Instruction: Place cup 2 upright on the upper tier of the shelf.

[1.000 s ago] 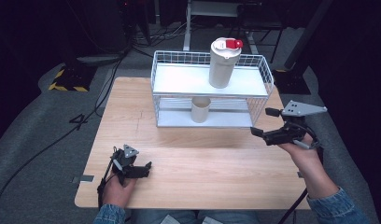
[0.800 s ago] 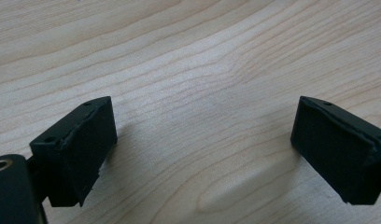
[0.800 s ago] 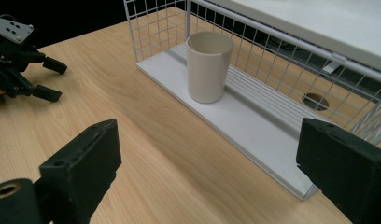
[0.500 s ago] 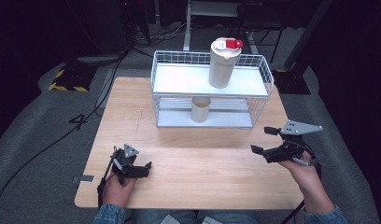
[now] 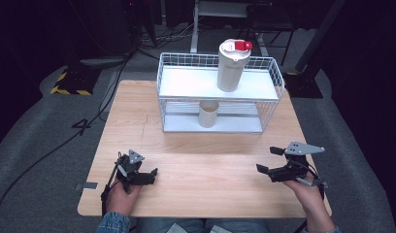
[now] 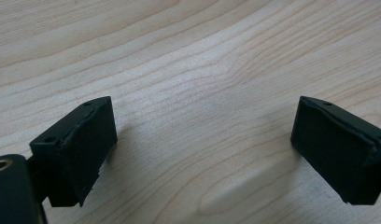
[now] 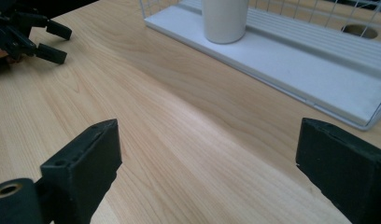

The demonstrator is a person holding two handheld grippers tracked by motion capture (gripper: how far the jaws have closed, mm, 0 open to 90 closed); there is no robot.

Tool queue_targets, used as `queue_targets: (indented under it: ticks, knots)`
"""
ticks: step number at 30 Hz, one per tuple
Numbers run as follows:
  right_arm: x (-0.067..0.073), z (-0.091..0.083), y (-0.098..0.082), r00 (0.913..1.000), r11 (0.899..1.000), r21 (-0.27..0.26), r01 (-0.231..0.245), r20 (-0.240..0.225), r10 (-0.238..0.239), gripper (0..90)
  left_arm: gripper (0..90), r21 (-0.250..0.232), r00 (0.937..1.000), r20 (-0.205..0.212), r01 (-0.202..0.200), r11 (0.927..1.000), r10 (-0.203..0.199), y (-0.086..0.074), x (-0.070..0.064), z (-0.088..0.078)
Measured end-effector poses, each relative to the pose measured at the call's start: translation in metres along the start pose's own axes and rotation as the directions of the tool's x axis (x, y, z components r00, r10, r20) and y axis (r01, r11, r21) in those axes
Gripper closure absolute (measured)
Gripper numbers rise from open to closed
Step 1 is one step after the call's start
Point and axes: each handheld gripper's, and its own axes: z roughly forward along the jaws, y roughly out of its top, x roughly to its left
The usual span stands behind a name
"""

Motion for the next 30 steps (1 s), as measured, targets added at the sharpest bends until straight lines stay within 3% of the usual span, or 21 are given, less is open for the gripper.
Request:
queue_targets:
  ticks: [15, 24, 30]
  knots:
    - [-0.005, 0.023, -0.047, 0.9967, 0.998, 0.035, -0.051, 0.065, 0.049, 9.0, 7.4, 0.0, 1.0, 0.0, 0.0, 1.0, 0.0, 0.0, 0.0, 0.0]
    - [-0.005, 0.031, -0.06, 0.9922, 0.997, 0.066, -0.045, 0.119, 0.037, 9.0, 7.4, 0.0, 1.0, 0.0, 0.0, 1.0, 0.0, 0.0, 0.0, 0.0]
    - [-0.003, 0.036, -0.063, 0.9871, 0.991, 0.128, -0.024, 0.16, 0.003, 9.2, 7.4, 0.001, 1.0, 0.002, -0.004, 1.0, 0.004, 0.0, 0.0, 0.0]
